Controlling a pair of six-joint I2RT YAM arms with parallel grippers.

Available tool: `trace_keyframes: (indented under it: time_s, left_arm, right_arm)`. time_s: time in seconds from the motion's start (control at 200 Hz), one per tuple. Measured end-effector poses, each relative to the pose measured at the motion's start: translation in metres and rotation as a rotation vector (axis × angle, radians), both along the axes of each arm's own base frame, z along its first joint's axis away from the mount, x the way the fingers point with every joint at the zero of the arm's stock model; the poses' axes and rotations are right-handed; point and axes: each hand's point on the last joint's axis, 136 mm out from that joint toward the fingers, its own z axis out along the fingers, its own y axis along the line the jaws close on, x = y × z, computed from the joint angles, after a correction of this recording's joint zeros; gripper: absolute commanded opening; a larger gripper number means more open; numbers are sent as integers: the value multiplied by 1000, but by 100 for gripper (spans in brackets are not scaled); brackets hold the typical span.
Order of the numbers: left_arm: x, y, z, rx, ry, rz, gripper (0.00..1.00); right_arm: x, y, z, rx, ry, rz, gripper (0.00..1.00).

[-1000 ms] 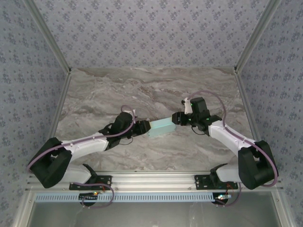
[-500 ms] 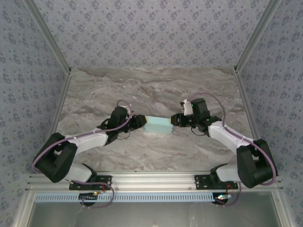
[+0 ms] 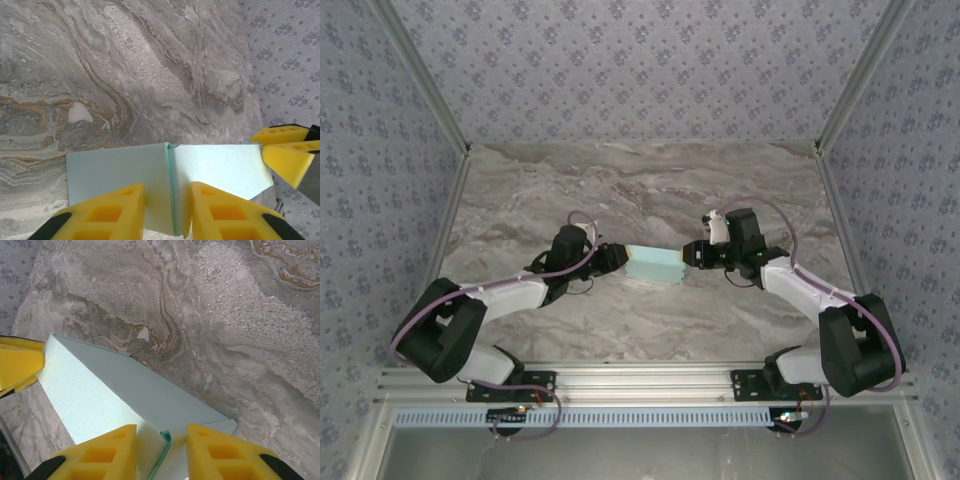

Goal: Fold the paper box

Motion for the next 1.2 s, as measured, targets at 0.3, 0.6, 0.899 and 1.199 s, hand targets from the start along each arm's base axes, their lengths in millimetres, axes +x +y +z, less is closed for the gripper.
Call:
trace_keyframes:
  time_s: [0.3, 0.6, 0.899, 1.199]
  left_arm:
    - [3, -4, 9, 6, -1, -8, 26]
    - [2, -7, 10, 54, -2, 1, 28]
    - [3, -9, 11, 77, -3, 0, 28]
    - [3, -9, 11, 85, -1, 2, 29]
  right_arm:
    - [9, -3, 6, -69, 42, 16, 41]
    - [21, -3, 32, -78, 28, 14, 50]
    - [-3, -15, 14, -80, 85, 0, 53]
    - [-8, -10, 2, -39, 123, 14, 44]
